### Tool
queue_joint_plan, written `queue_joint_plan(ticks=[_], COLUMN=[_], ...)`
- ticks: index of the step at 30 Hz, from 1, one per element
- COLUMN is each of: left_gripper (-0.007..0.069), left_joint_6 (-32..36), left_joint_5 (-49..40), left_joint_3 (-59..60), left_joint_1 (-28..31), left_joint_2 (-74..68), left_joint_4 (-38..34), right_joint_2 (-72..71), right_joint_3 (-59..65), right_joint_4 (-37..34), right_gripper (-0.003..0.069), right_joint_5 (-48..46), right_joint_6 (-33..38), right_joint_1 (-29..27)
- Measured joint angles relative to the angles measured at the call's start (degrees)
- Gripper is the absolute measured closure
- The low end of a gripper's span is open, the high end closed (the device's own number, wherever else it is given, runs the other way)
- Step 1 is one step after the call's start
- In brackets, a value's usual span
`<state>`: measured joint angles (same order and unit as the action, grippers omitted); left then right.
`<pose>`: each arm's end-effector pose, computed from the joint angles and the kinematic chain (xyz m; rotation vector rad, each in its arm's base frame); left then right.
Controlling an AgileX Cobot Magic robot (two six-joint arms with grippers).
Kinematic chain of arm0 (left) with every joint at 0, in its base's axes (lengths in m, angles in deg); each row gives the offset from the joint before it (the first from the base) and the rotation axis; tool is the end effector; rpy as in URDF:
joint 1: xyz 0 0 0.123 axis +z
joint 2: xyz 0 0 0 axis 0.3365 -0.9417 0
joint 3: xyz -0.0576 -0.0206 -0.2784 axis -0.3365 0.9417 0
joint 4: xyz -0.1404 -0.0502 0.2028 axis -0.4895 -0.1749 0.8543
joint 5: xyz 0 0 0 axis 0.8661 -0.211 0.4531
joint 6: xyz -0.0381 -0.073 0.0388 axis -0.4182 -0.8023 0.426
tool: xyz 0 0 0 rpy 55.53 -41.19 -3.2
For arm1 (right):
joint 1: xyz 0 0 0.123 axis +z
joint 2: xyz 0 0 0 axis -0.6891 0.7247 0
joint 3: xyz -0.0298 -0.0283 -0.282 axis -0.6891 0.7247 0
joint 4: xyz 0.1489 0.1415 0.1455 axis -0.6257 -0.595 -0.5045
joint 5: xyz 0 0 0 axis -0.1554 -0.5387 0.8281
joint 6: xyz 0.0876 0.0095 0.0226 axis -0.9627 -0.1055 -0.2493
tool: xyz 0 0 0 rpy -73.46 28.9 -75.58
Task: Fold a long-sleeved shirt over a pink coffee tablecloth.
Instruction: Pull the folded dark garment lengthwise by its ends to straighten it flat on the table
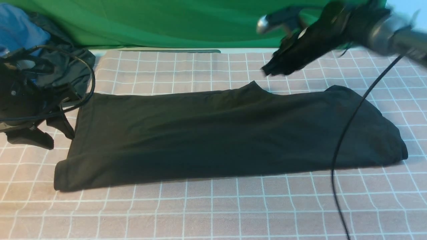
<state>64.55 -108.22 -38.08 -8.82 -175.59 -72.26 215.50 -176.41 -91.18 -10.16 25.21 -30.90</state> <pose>0.3011 0.0410 0.2685 -0.6097 2.8802 -0.2750 0.4821 0.1292 0.2392 -0.6784 2.4289 0.2744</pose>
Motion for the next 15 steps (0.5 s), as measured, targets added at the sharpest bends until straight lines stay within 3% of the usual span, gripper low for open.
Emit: queue_joint_plan(ticks=[2, 4, 8, 11, 12, 13, 15], left_gripper=[0.0291, 0.0294, 0.0340, 0.0452, 0.0520, 0.0552, 0.0592], left_joint_6=[0.0, 0.0, 0.2, 2.2, 3.1, 3.6, 4.2], left_joint_5=[-0.8, -2.1, -2.8, -3.2, -3.3, -3.3, -3.3], left_joint_3=[0.0, 0.0, 0.0, 0.0, 0.0, 0.0, 0.0], left_joint_1=[0.0, 0.0, 0.0, 0.0, 0.0, 0.0, 0.0], left_joint_2=[0.0, 0.0, 0.3, 2.9, 5.3, 6.8, 10.1], left_joint_4=[0.0, 0.0, -0.2, -0.8, -1.4, -1.8, -3.2], right_joint_2=[-2.0, -5.9, -8.5, -9.5, -9.9, -10.1, -10.4], right_joint_3=[-1.3, -2.7, -1.2, 5.2, 7.8, 11.0, 14.9], right_joint_4=[0.5, 1.7, 3.4, 5.8, 6.9, 8.4, 10.3], right_gripper=[0.0620, 0.0616, 0.0587, 0.0454, 0.0394, 0.0316, 0.0227], right_joint_5=[-4.9, -15.8, -20.1, -20.9, -21.1, -21.4, -21.6], right_joint_6=[-0.6, -3.6, -10.9, -14.0, -14.3, -14.5, -15.1], right_joint_1=[-1.4, -5.1, -10.3, -14.4, -15.3, -15.9, -16.4])
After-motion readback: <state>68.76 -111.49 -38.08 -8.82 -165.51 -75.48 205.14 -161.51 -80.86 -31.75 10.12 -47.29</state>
